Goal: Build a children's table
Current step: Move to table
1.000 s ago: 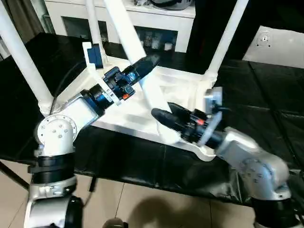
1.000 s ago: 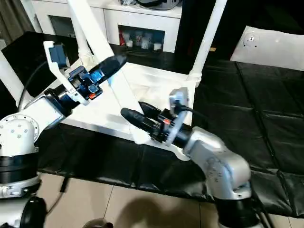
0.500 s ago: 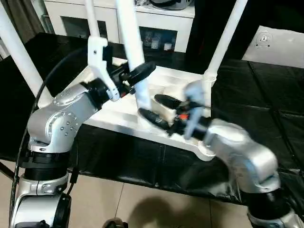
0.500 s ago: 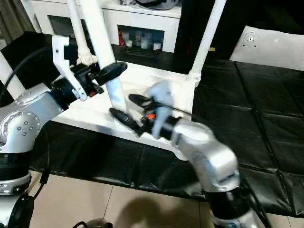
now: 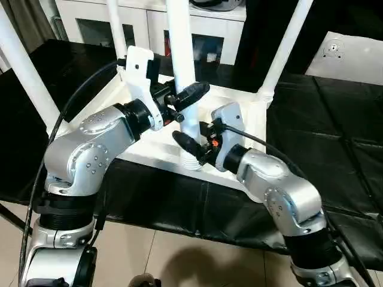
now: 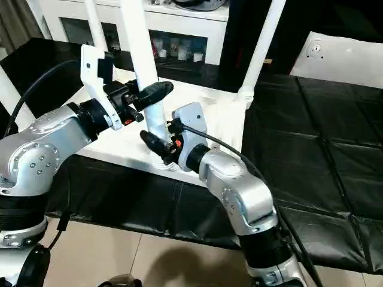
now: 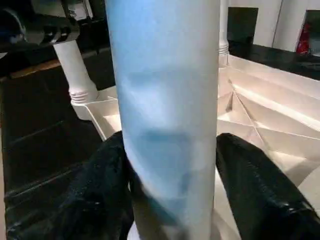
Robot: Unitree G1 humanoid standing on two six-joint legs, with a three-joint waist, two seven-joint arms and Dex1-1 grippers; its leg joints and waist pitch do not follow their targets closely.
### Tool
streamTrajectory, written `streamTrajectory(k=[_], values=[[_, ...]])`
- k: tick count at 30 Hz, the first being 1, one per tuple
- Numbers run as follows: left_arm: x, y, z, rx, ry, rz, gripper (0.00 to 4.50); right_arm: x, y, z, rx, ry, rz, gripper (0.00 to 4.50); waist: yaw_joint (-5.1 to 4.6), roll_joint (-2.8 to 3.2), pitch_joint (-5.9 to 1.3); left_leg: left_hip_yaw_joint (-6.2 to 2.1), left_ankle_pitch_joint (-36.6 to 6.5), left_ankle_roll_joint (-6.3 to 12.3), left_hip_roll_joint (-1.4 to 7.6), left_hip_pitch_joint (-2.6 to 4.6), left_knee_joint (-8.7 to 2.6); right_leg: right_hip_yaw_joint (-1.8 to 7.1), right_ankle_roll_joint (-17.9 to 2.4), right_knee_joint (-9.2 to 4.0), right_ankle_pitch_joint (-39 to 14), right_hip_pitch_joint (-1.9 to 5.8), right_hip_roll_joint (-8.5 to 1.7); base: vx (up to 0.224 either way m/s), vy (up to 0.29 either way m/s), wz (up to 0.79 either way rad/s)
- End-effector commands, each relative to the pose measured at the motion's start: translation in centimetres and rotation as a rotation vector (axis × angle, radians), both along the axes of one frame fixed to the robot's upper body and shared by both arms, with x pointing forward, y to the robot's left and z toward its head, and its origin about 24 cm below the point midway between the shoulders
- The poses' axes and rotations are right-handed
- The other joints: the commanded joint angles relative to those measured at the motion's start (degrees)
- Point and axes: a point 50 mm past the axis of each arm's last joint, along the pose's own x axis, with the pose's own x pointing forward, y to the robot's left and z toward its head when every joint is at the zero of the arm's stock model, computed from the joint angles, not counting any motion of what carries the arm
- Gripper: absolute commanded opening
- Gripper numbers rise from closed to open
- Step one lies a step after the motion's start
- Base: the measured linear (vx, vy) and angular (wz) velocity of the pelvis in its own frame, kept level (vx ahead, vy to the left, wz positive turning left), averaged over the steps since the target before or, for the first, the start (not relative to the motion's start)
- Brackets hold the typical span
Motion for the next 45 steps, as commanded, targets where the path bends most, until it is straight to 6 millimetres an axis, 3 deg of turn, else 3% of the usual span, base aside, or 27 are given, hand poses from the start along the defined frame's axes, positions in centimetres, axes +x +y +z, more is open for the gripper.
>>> streamTrajectory(k=[1,6,8,10,11,19,20,22,23,25,31,32,33,35,40,45], values=[[-0.2,-0.3,0.8,0.023,-0.030,-0.012,2.09,0.3,-0.3,0.4,-0.005,-0.022,-0.013,2.50,-0.21,0.51,-4.14,-0.95,-1.7,-2.54,3.58,0.76,-4.38,3.26,-9.8,-3.01,3.0,2.76,-5.44,0.000,0.000,0.00],[-0.1,-0.3,0.8,0.027,-0.026,-0.010,2.09,0.3,0.0,0.3,-0.008,-0.033,-0.008,2.04,-0.26,0.52,-4.13,-0.94,-1.9,-2.62,3.58,0.71,-4.39,3.23,-9.9,-3.08,3.2,2.80,-5.42,0.000,0.000,0.00],[-0.1,-0.4,0.9,0.020,-0.025,-0.016,2.09,0.3,0.1,0.3,-0.008,-0.034,-0.008,1.99,-0.25,0.43,-4.15,-0.94,-2.0,-2.62,3.58,0.77,-4.37,3.25,-10.1,-3.02,3.1,2.83,-5.41,0.000,0.000,0.00],[-0.1,-0.5,1.1,0.019,-0.026,-0.021,2.09,0.3,0.4,0.3,-0.016,-0.043,-0.011,1.95,-0.22,0.89,-4.19,-1.01,-1.7,-2.80,3.57,0.74,-4.32,3.21,-10.2,-2.91,3.7,2.76,-5.41,0.000,0.000,0.00],[-0.1,-0.5,1.1,0.018,-0.025,-0.023,2.09,0.3,0.5,0.3,-0.014,-0.037,-0.015,1.94,-0.31,0.69,-4.20,-0.97,-1.7,-2.82,3.55,0.74,-4.33,3.22,-10.3,-2.97,4.1,2.80,-5.37,0.000,0.000,0.00],[0.3,-0.2,1.5,0.065,-0.059,0.005,2.09,0.6,0.5,0.4,0.064,0.012,-0.029,1.91,-0.33,0.73,-4.26,-1.03,-2.3,-2.73,3.58,0.80,-4.37,3.24,-10.5,-2.92,4.2,2.90,-5.46,0.000,0.000,0.00],[0.3,-0.3,1.7,0.032,-0.056,-0.018,2.65,0.8,0.5,0.6,0.091,0.013,-0.023,1.91,-0.31,0.72,-4.27,-1.02,-2.2,-2.71,3.57,0.85,-4.36,3.21,-10.6,-2.89,4.3,2.84,-5.42,0.000,0.000,0.00],[0.4,-0.3,2.0,0.020,-0.070,-0.023,2.79,1.2,0.5,0.9,0.117,0.006,-0.022,1.91,-0.42,0.95,-4.29,-1.04,-1.8,-2.86,3.57,0.86,-4.34,3.15,-10.8,-2.85,4.8,2.79,-5.33,0.000,0.000,0.00],[0.5,-0.2,2.0,0.024,-0.069,-0.014,2.79,1.3,0.5,1.0,0.127,0.006,-0.011,1.91,-0.45,0.73,-4.29,-0.99,-2.0,-2.78,3.55,0.84,-4.33,3.18,-10.8,-2.89,4.8,2.80,-5.33,0.000,0.000,0.00],[0.7,-0.3,2.1,-0.008,-0.056,-0.017,2.79,1.4,0.3,1.3,0.163,0.010,0.011,1.91,-0.28,0.90,-4.32,-1.02,-2.0,-2.72,3.59,0.83,-4.29,3.20,-11.0,-2.79,5.2,2.94,-5.46,0.000,0.000,0.00],[0.7,-0.1,2.8,-0.103,-0.066,-0.055,2.79,1.1,-0.8,1.6,0.208,0.020,0.105,1.91,-0.05,0.69,-4.44,-0.95,-0.7,-1.51,3.56,0.66,-4.11,3.13,-12.0,-2.69,7.4,3.19,-5.50,0.000,0.000,0.00],[0.5,0.0,3.0,-0.134,-0.060,-0.095,2.79,1.1,-1.3,1.6,0.210,0.018,0.129,1.91,-0.06,0.86,-4.48,-0.95,-1.0,-1.30,3.49,0.68,-4.04,3.11,-12.2,-2.70,7.2,3.19,-5.47,0.000,0.000,0.00],[0.5,0.1,3.2,-0.164,-0.054,-0.112,2.79,1.0,-1.6,1.6,0.215,0.019,0.147,1.91,-0.08,0.56,-4.48,-0.94,-1.1,-1.19,3.54,0.66,-4.09,3.11,-12.3,-2.73,7.1,3.27,-5.51,0.000,0.000,0.00],[0.5,0.3,3.3,-0.199,-0.040,-0.142,2.79,0.8,-2.2,1.6,0.218,0.022,0.177,1.91,0.09,0.74,-4.43,-0.88,-1.4,-0.67,3.49,0.67,-3.99,3.10,-12.9,-2.80,6.4,3.23,-5.54,0.000,0.000,0.00],[0.3,0.5,3.4,-0.248,-0.027,-0.243,2.79,0.3,-3.3,1.8,0.235,0.024,0.261,1.90,0.14,0.46,-4.51,-0.83,-0.8,0.49,3.51,0.72,-3.90,3.03,-13.4,-2.83,5.5,3.22,-5.54,0.000,0.000,0.00],[0.0,0.9,3.2,-0.299,-0.020,-0.354,2.79,0.0,-4.1,2.1,0.274,0.029,0.322,1.89,0.23,0.66,-4.35,-0.79,-2.3,0.72,3.62,0.81,-4.00,2.99,-13.7,-3.18,2.7,3.01,-5.67,0.000,0.000,0.00]])
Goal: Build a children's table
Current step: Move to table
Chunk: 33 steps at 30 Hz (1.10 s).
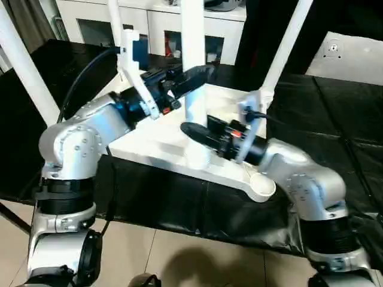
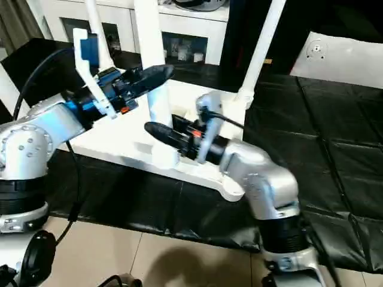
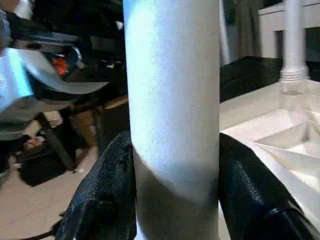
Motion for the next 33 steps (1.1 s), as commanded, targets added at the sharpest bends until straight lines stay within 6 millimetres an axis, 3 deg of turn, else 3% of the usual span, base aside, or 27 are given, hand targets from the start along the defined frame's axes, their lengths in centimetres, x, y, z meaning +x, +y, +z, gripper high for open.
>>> streamTrajectory(k=[1,3,5,8,12,13,17,21,22,24,26,27,29,31,32,33], values=[[-0.3,0.2,1.2,-0.044,-0.044,-0.068,2.79,-0.2,-0.7,0.2,0.019,0.003,0.010,1.89,0.06,0.55,-4.35,-0.85,-2.8,0.01,3.64,0.80,-4.04,3.06,-13.4,-3.30,1.8,3.10,-5.68,0.000,0.000,0.00],[-0.6,0.3,1.3,-0.076,-0.032,-0.133,2.79,-0.5,-1.0,0.1,0.021,0.004,0.038,1.89,0.12,0.80,-4.32,-0.86,-3.0,-0.15,3.53,0.86,-4.01,3.00,-13.5,-3.31,1.1,3.02,-5.66,0.000,0.000,0.00],[-0.7,0.3,1.3,-0.084,-0.031,-0.161,2.79,-0.6,-1.1,0.1,0.021,0.005,0.057,1.89,0.13,0.47,-4.28,-0.86,-3.4,-0.27,3.62,0.90,-4.12,3.01,-13.3,-3.42,0.3,2.99,-5.60,0.000,0.000,0.00],[-0.6,0.4,1.1,-0.057,-0.039,-0.162,2.79,-0.7,-1.2,0.1,0.022,0.004,0.067,1.89,0.08,0.79,-4.23,-0.92,-4.0,-0.52,3.64,0.80,-4.15,3.03,-13.2,-3.52,-0.9,2.98,-5.73,0.000,0.000,0.00],[-0.3,0.6,0.9,-0.019,-0.077,-0.127,2.79,-0.5,-1.3,0.1,0.017,-0.003,0.037,1.89,0.11,0.71,-4.25,-0.92,-4.0,-0.71,3.72,0.87,-4.19,3.06,-12.9,-3.63,-1.4,2.94,-5.79,0.000,0.000,0.00],[-0.2,0.6,1.0,-0.012,-0.083,-0.122,2.79,-0.5,-1.3,0.1,0.016,-0.002,0.030,1.89,0.14,0.44,-4.26,-0.94,-3.6,-0.57,3.76,0.83,-4.23,3.05,-12.9,-3.58,-1.2,2.99,-5.78,0.000,0.000,0.00],[-0.2,0.5,0.5,0.093,-0.153,-0.070,2.79,0.1,-1.0,-0.1,-0.034,-0.027,-0.051,1.89,0.05,0.97,-4.26,-0.96,-3.5,-1.13,3.78,0.88,-4.26,3.04,-12.4,-3.53,-0.9,2.84,-5.72,0.000,0.000,0.00],[-0.8,0.1,-0.9,0.170,-0.200,-0.029,2.73,0.4,-0.5,-0.6,-0.042,-0.045,-0.131,1.89,-0.14,1.05,-4.28,-1.02,-4.1,-1.97,3.97,0.84,-4.37,3.09,-12.4,-3.52,-0.4,2.77,-5.85,0.000,0.000,0.00],[-1.2,-0.1,-1.9,0.193,-0.199,-0.007,2.94,0.1,-0.2,-1.0,-0.041,-0.043,-0.147,1.89,-0.13,1.48,-4.32,-1.10,-3.9,-2.14,3.95,0.82,-4.34,3.08,-12.4,-3.33,0.5,2.80,-5.78,0.000,0.000,0.00],[-1.4,-0.2,-2.4,0.192,-0.191,0.008,3.25,-0.1,-0.1,-1.3,-0.039,-0.039,-0.150,1.89,-0.29,1.41,-4.32,-1.01,-4.7,-2.27,4.04,0.81,-4.43,3.10,-12.4,-3.42,1.2,2.85,-5.76,0.000,0.000,0.00],[-1.8,-0.6,-3.3,0.198,-0.189,0.041,3.25,-0.7,0.0,-1.8,-0.039,-0.034,-0.153,1.89,-0.19,1.33,-4.35,-0.99,-4.6,-1.96,3.97,0.77,-4.43,3.08,-12.6,-3.41,2.3,2.84,-5.58,0.000,0.000,0.00],[-2.0,-0.8,-3.7,0.203,-0.194,0.055,3.25,-1.0,0.1,-2.1,-0.037,-0.032,-0.149,1.89,-0.11,1.56,-4.33,-1.03,-5.0,-1.91,3.96,0.79,-4.44,3.04,-12.6,-3.48,1.8,2.83,-5.57,0.000,0.000,0.00],[-2.5,-1.2,-4.1,0.165,-0.192,0.067,3.66,-1.7,0.2,-2.4,-0.032,-0.029,-0.130,1.89,-0.24,1.22,-4.19,-1.04,-6.8,-1.96,4.07,0.73,-4.62,3.12,-12.0,-3.74,-0.7,2.92,-5.69,0.000,0.000,0.00],[-2.7,-1.3,-4.1,0.109,-0.165,0.057,3.63,-2.1,0.3,-2.4,-0.023,-0.028,-0.093,1.89,-0.31,1.28,-4.03,-1.04,-7.7,-2.08,4.07,0.75,-4.63,3.17,-12.1,-3.93,-2.1,2.85,-5.71,0.000,0.000,0.00],[-2.8,-1.2,-4.1,0.095,-0.161,0.053,3.72,-2.2,0.2,-2.4,-0.017,-0.028,-0.078,1.89,-0.29,0.94,-4.03,-0.95,-8.0,-1.84,3.96,0.78,-4.62,3.21,-12.0,-4.10,-3.1,2.82,-5.65,0.000,0.000,0.00],[-2.7,-1.0,-4.0,0.073,-0.155,0.054,3.92,-2.3,0.1,-2.3,-0.011,-0.028,-0.067,1.89,-0.25,1.11,-3.91,-0.98,-8.3,-1.67,3.89,0.77,-4.60,3.26,-11.8,-4.11,-4.2,2.71,-5.60,0.000,0.000,0.00]])
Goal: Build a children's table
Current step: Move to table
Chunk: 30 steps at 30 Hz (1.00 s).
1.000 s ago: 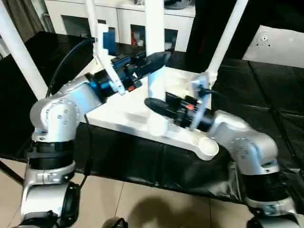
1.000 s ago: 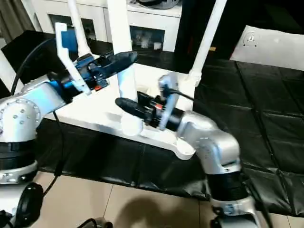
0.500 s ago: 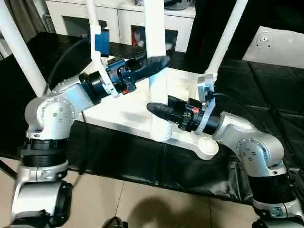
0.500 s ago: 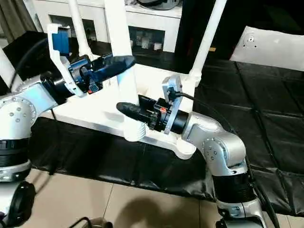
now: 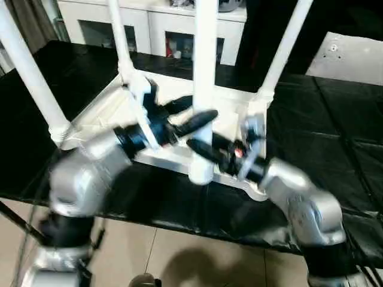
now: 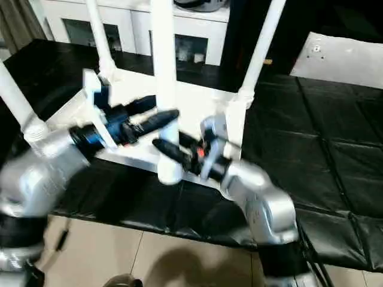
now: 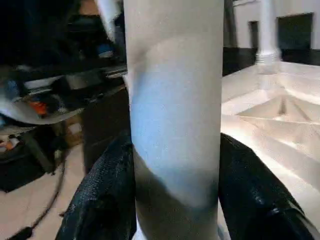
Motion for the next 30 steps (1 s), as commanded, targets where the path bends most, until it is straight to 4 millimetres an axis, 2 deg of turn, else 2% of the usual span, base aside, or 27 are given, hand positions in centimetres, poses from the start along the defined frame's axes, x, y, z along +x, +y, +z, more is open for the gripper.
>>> streamTrajectory(k=[1,2,3,5,6,7,9,12,13,15,19,20,22,25,26,30], values=[[-0.1,0.3,0.8,-0.035,-0.020,0.000,3.92,-0.2,-0.1,0.8,0.022,-0.032,0.030,1.89,-0.20,0.91,-3.82,-1.04,-8.7,-1.63,3.71,0.69,-4.56,3.28,-11.6,-4.38,-5.0,2.83,-5.60,0.000,0.000,0.00],[0.0,0.8,1.1,-0.100,0.003,-0.014,4.11,-0.3,-0.3,1.1,0.039,-0.031,0.055,1.89,-0.23,1.09,-3.78,-1.07,-9.1,-1.72,3.67,0.71,-4.52,3.31,-11.3,-4.48,-6.3,2.77,-5.60,0.000,0.000,0.00],[0.1,1.1,1.4,-0.152,0.020,-0.034,4.06,-0.2,-0.5,1.4,0.056,-0.030,0.076,1.89,-0.24,0.78,-3.80,-1.02,-9.1,-1.68,3.55,0.70,-4.44,3.27,-11.5,-4.54,-6.9,2.82,-5.55,0.000,0.000,0.00],[0.3,1.4,1.6,-0.205,0.057,-0.081,4.06,-0.3,-0.9,1.9,0.089,-0.019,0.119,1.89,-0.19,1.00,-3.74,-0.92,-9.3,-1.51,3.33,0.84,-4.30,3.26,-11.6,-4.54,-7.7,2.61,-5.33,0.000,0.000,0.00],[0.3,1.4,1.6,-0.220,0.069,-0.100,4.27,-0.3,-1.0,2.1,0.103,-0.013,0.138,1.89,-0.13,1.00,-3.78,-1.02,-9.4,-1.44,3.38,0.84,-4.33,3.21,-11.6,-4.57,-7.9,2.61,-5.33,0.000,0.000,0.00],[0.4,1.5,1.5,-0.241,0.098,-0.129,4.42,-0.3,-1.2,2.2,0.122,-0.005,0.156,1.89,-0.25,0.68,-3.82,-0.92,-9.2,-1.27,3.36,0.82,-4.29,3.22,-11.6,-4.55,-7.6,2.64,-5.24,0.000,0.000,0.00],[0.2,1.4,1.7,-0.285,0.130,-0.204,4.45,-0.4,-1.6,2.3,0.149,0.015,0.194,1.89,-0.02,1.06,-3.90,-0.97,-7.9,-1.04,3.42,0.81,-4.23,3.19,-11.8,-4.27,-6.4,2.59,-5.32,0.000,0.000,0.00],[-0.3,1.3,2.2,-0.369,0.163,-0.322,4.45,-0.4,-2.1,2.4,0.189,0.043,0.235,1.89,0.22,0.93,-4.14,-0.91,-6.0,-0.50,3.44,0.77,-4.10,3.08,-12.9,-4.01,-2.9,2.66,-5.31,0.000,0.000,0.00],[-0.3,1.2,2.3,-0.383,0.175,-0.366,4.45,-0.5,-2.3,2.3,0.211,0.060,0.258,1.89,0.19,1.16,-4.12,-0.92,-6.2,-0.48,3.36,0.68,-4.08,3.02,-13.2,-3.96,-2.6,2.71,-5.29,0.000,0.000,0.00],[-0.2,0.8,1.9,-0.322,0.212,-0.402,4.45,-0.7,-2.5,2.1,0.199,0.082,0.300,1.89,0.18,1.10,-4.09,-0.89,-6.7,-0.30,3.32,0.71,-4.11,3.00,-13.2,-4.24,-3.3,2.81,-5.24,0.000,0.000,0.00],[0.2,0.3,1.5,-0.268,0.270,-0.438,4.45,-1.2,-2.6,1.7,0.165,0.110,0.367,1.89,0.35,0.82,-3.94,-0.93,-7.4,-0.65,3.36,0.78,-4.21,3.10,-11.8,-4.61,-7.2,2.93,-5.52,0.000,0.000,0.00],[0.2,0.1,1.4,-0.251,0.276,-0.462,4.45,-1.4,-2.6,1.6,0.153,0.122,0.392,1.89,0.41,1.05,-3.93,-0.98,-7.4,-0.64,3.42,0.80,-4.22,3.11,-11.6,-4.72,-7.6,2.91,-5.56,0.000,0.000,0.00],[0.0,-0.2,1.5,-0.227,0.269,-0.500,4.45,-1.5,-2.8,1.6,0.139,0.130,0.417,1.89,0.48,0.71,-4.03,-1.00,-6.5,-0.59,3.49,0.71,-4.20,3.13,-11.8,-4.55,-6.9,3.02,-5.64,0.000,0.000,0.00],[-0.2,-0.6,1.7,-0.222,0.259,-0.538,4.45,-1.5,-2.9,1.6,0.129,0.131,0.427,1.89,0.46,0.75,-4.08,-0.94,-5.8,-0.40,3.60,0.71,-4.16,3.07,-12.3,-4.40,-5.6,2.90,-5.60,0.000,0.000,0.00],[-0.2,-0.7,1.7,-0.222,0.257,-0.544,4.16,-1.5,-2.9,1.7,0.126,0.131,0.430,1.89,0.46,0.71,-4.07,-0.93,-5.6,-0.32,3.57,0.64,-4.14,3.09,-12.5,-4.42,-5.1,2.97,-5.65,0.000,0.000,0.00],[-0.1,-0.5,2.0,-0.240,0.225,-0.568,4.03,-1.2,-2.9,1.8,0.113,0.124,0.440,1.89,0.46,0.64,-3.97,-0.90,-6.4,-0.20,3.53,0.67,-4.15,3.08,-12.5,-4.59,-7.0,2.91,-5.71,0.000,0.000,0.00]])
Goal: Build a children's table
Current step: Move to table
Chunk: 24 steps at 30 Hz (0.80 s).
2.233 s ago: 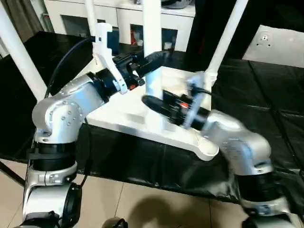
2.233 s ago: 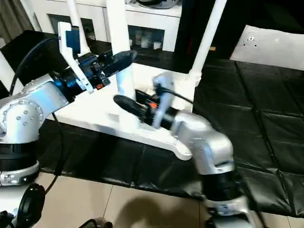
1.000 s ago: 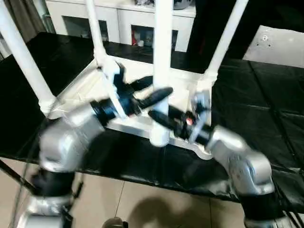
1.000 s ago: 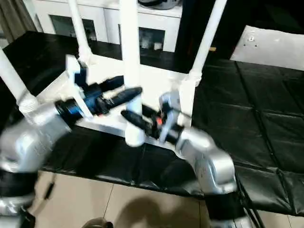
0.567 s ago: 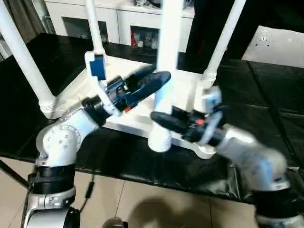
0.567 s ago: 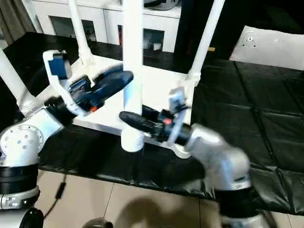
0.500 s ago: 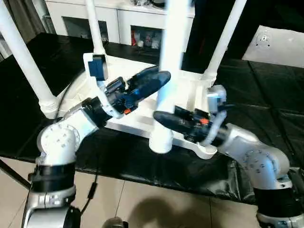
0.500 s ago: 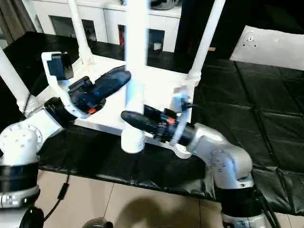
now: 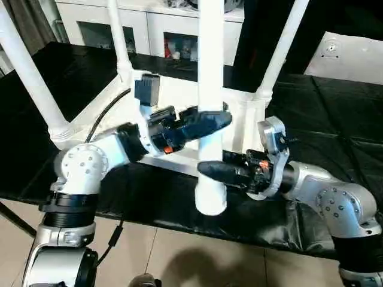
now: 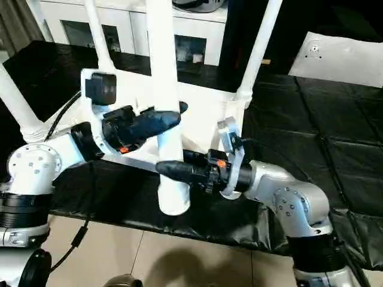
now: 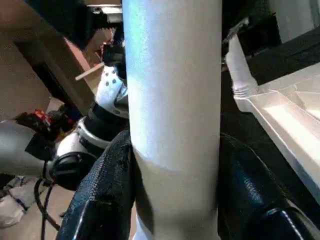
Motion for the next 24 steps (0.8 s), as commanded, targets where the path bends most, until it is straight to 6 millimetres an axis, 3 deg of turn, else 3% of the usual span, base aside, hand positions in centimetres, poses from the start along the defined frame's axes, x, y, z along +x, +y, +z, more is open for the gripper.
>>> streamTrajectory(k=[1,21,24], values=[[0.11,-0.10,0.68,-0.013,-0.034,-0.013,3.77,0.26,-0.01,0.37,-0.009,-0.012,0.015,1.89,0.28,0.47,-3.97,-0.95,-6.6,-0.33,3.43,0.60,-4.13,3.11,-12.4,-4.81,-7.7,2.97,-5.76,0.000,0.000,0.00],[0.81,0.25,-0.09,-0.004,-0.093,0.063,2.00,0.61,0.27,0.45,-0.017,-0.035,0.018,1.89,0.33,0.53,-4.08,-0.97,-6.0,-0.10,3.61,0.60,-4.16,3.06,-12.9,-4.60,-5.8,2.94,-5.87,0.000,0.000,0.00],[0.85,0.29,0.01,-0.014,-0.091,0.064,1.90,0.69,0.24,0.48,-0.017,-0.039,0.013,1.89,0.35,0.24,-4.06,-0.94,-6.0,-0.06,3.60,0.60,-4.17,3.06,-12.9,-4.59,-6.3,2.96,-5.90,0.000,0.000,0.00]])
